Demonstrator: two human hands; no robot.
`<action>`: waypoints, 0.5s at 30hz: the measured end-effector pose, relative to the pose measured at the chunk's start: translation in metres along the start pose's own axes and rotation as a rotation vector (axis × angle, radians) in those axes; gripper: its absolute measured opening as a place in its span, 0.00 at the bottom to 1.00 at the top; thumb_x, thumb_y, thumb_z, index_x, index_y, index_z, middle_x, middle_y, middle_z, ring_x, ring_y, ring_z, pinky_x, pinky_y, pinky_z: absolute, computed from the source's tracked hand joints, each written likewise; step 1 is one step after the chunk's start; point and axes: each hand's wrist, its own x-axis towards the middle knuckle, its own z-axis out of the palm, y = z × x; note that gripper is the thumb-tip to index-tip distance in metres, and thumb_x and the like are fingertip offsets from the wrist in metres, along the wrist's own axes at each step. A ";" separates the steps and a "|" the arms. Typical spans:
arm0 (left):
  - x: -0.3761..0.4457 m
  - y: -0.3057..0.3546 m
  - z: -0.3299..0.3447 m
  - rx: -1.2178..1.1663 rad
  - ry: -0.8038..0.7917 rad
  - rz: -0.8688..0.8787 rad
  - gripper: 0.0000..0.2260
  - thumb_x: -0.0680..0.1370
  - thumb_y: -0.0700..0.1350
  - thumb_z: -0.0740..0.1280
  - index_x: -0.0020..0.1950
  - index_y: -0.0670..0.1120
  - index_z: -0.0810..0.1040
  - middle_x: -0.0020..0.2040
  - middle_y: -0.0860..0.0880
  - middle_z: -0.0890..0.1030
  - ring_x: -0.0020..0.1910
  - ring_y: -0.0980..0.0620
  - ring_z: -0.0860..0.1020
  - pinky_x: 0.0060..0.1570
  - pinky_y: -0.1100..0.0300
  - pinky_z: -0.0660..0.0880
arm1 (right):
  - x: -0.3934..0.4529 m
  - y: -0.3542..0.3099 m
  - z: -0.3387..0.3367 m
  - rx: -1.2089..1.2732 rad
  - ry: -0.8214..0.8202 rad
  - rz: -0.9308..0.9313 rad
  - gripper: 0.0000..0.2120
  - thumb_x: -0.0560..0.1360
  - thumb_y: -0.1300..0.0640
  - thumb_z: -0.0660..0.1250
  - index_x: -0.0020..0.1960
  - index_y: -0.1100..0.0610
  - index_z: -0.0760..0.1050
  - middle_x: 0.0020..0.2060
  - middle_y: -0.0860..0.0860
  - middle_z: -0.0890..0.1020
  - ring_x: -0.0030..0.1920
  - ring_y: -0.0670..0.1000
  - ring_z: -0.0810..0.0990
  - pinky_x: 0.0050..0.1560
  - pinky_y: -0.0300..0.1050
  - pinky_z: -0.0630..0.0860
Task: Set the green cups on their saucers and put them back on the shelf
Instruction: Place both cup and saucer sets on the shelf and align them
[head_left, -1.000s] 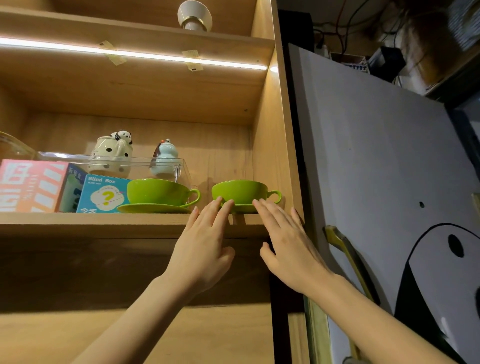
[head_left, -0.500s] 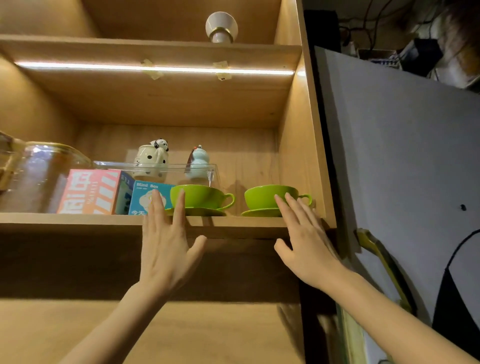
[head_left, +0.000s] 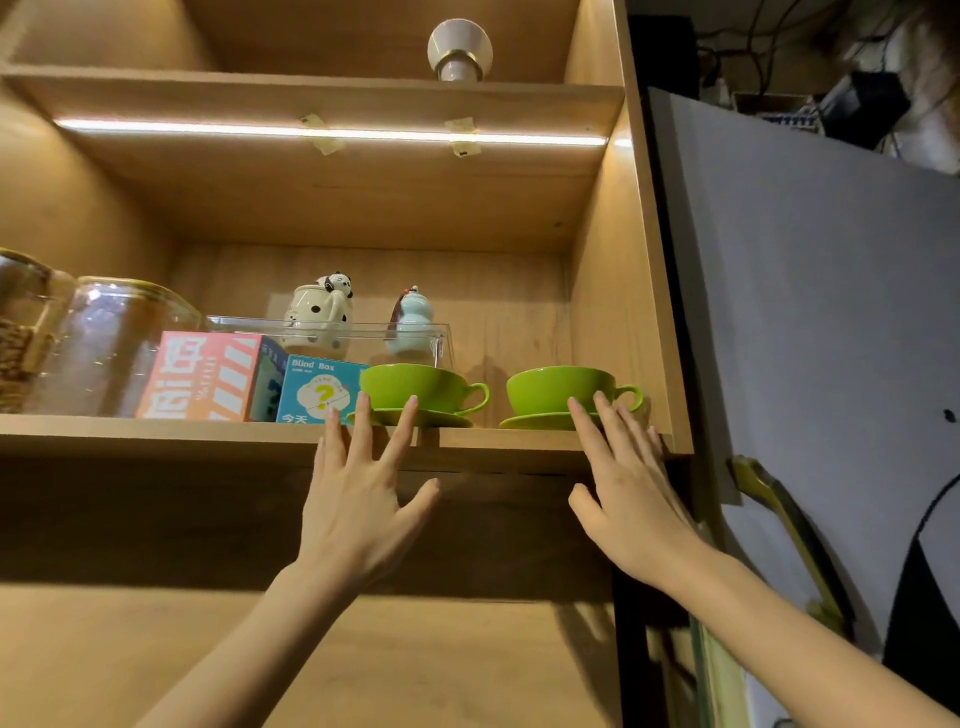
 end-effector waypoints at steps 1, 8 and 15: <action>0.000 0.000 0.000 0.007 0.001 0.002 0.33 0.64 0.68 0.38 0.66 0.65 0.29 0.73 0.48 0.34 0.75 0.40 0.39 0.73 0.49 0.43 | 0.000 0.000 0.000 0.000 -0.001 0.001 0.34 0.78 0.56 0.54 0.75 0.49 0.36 0.77 0.51 0.40 0.76 0.53 0.36 0.73 0.52 0.35; 0.001 0.002 0.002 0.110 -0.017 0.006 0.31 0.66 0.67 0.33 0.67 0.62 0.29 0.77 0.43 0.42 0.75 0.37 0.43 0.73 0.46 0.47 | 0.000 0.001 -0.005 -0.004 -0.024 0.006 0.33 0.78 0.56 0.54 0.75 0.48 0.38 0.77 0.51 0.41 0.76 0.53 0.37 0.74 0.52 0.36; 0.000 0.001 0.000 0.092 -0.041 0.007 0.31 0.67 0.66 0.35 0.69 0.62 0.33 0.77 0.42 0.44 0.75 0.36 0.44 0.73 0.44 0.49 | 0.001 0.003 -0.010 0.033 -0.049 -0.001 0.33 0.78 0.57 0.54 0.75 0.47 0.39 0.77 0.49 0.42 0.76 0.51 0.38 0.73 0.49 0.36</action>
